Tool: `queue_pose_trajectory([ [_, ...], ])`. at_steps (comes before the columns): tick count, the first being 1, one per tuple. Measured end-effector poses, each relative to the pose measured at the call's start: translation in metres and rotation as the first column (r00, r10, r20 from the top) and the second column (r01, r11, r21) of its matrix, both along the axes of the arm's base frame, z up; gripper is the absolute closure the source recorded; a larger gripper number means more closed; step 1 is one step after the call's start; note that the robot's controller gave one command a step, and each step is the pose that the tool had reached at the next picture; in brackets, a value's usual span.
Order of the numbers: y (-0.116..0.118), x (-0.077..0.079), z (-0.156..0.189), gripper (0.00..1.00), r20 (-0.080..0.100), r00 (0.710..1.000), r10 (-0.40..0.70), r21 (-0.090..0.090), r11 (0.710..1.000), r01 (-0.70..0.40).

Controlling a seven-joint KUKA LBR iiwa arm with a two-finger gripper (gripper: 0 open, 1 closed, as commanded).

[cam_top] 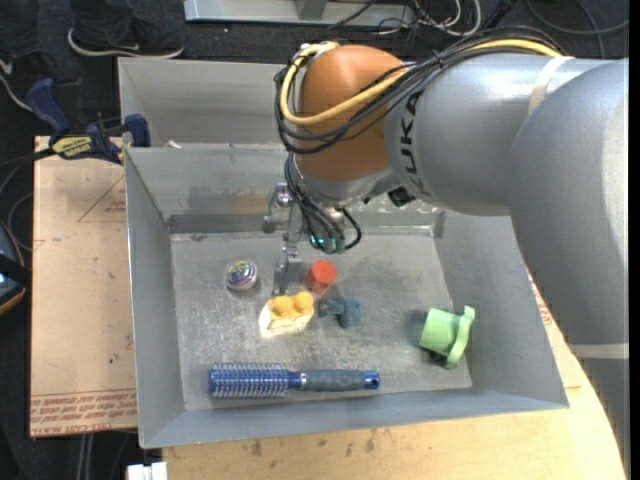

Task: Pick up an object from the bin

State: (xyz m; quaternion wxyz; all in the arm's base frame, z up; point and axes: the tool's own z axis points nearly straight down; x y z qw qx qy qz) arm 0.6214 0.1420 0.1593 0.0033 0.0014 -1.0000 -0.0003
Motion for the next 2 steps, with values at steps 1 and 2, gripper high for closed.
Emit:
queue_pose_trajectory([
  [1,-0.010,-0.011,-0.033,0.00,0.032,0.998,0.048,0.008,0.999,-0.049],
  [2,-0.096,-0.078,-0.035,0.00,0.003,0.978,0.206,-0.002,0.978,-0.206],
])
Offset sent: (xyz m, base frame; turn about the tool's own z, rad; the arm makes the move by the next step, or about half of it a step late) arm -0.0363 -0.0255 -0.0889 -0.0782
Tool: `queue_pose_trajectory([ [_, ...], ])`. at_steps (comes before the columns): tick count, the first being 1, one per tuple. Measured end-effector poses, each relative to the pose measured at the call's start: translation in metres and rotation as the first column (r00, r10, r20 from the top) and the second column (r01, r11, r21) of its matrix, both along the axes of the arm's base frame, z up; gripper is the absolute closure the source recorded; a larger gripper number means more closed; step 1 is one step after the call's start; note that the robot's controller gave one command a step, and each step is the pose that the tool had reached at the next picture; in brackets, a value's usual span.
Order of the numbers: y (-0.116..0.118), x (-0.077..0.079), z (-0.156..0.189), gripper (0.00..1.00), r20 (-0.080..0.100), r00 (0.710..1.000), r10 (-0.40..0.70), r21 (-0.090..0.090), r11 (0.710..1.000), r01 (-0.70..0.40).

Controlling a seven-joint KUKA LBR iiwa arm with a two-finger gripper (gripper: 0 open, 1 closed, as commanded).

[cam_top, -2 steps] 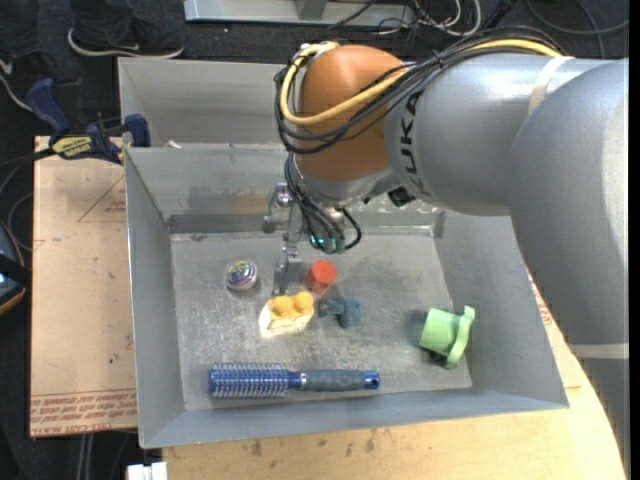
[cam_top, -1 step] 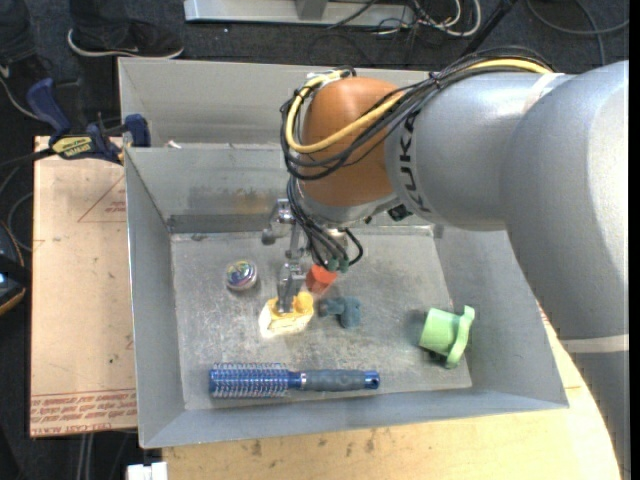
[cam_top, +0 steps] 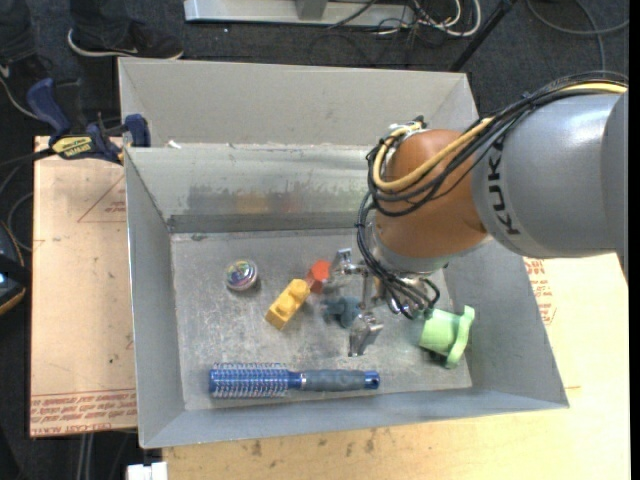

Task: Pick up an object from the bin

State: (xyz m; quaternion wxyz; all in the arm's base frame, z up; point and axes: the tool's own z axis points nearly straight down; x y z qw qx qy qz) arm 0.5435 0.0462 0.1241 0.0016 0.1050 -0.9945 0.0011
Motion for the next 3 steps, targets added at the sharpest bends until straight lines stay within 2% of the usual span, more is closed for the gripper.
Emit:
queue_pose_trajectory([
  [1,-0.002,0.055,-0.043,0.00,0.009,1.000,-0.001,0.005,1.000,0.001],
  [2,0.032,0.082,-0.047,0.00,0.010,0.999,0.047,-0.001,0.999,-0.047],
  [3,0.055,0.045,-0.044,0.00,0.019,0.981,0.191,0.002,0.982,-0.191],
])
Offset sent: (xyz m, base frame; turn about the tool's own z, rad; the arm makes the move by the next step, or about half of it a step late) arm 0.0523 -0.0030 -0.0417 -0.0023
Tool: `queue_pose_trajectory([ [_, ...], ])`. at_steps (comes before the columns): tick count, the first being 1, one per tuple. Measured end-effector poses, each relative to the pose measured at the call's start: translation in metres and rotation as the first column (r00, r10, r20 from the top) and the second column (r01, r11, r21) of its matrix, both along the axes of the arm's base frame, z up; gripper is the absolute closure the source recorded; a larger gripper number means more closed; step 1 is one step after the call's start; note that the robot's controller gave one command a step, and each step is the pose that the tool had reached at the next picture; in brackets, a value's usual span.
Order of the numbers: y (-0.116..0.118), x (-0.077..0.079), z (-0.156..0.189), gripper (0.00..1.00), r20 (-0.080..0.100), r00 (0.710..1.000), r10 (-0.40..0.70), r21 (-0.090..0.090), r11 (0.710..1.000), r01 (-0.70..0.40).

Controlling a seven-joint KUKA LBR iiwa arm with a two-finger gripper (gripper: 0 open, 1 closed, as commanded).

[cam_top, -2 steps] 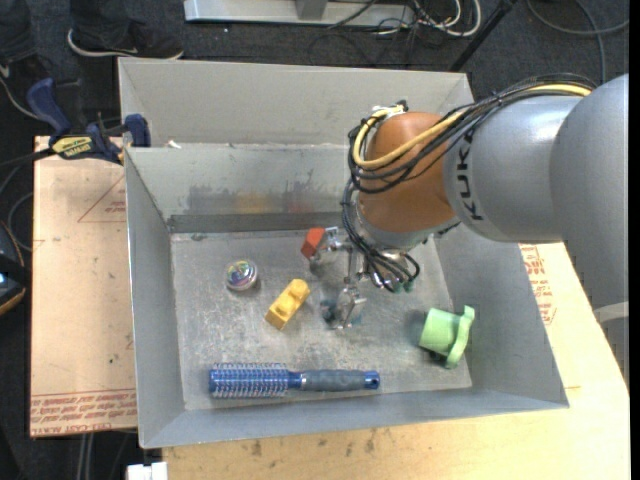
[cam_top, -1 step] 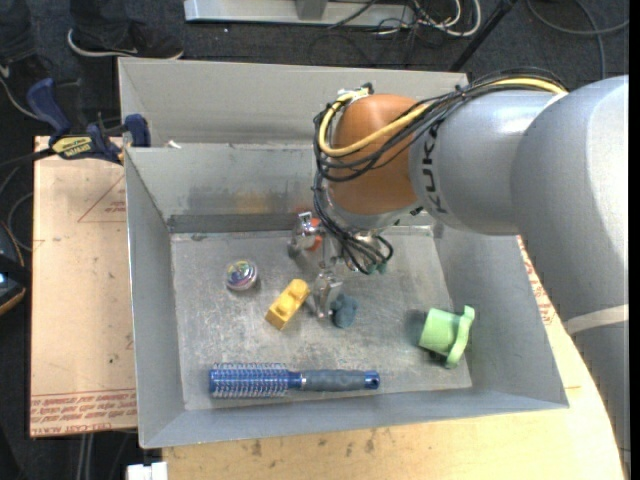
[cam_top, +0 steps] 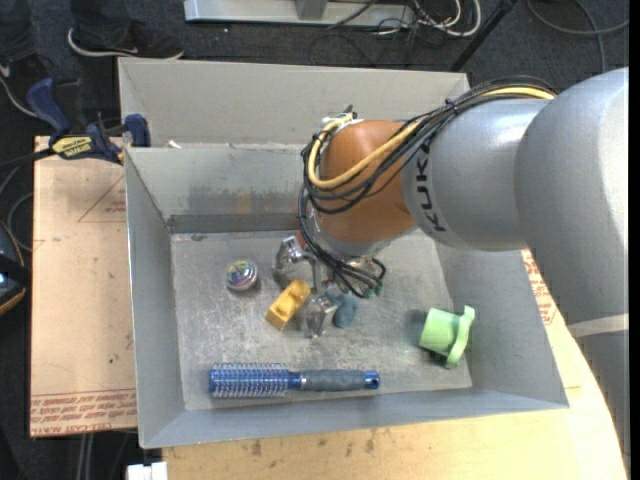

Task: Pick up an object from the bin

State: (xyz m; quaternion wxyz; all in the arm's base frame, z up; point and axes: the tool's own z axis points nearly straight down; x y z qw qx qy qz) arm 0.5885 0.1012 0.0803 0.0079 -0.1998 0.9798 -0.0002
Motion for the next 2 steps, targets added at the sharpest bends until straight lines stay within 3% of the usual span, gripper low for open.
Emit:
queue_pose_trajectory([
  [1,0.000,0.001,0.002,1.00,-0.003,1.000,-0.001,0.000,1.000,0.001],
  [2,-0.007,-0.022,0.168,1.00,-0.004,1.000,0.000,0.000,1.000,0.000],
])
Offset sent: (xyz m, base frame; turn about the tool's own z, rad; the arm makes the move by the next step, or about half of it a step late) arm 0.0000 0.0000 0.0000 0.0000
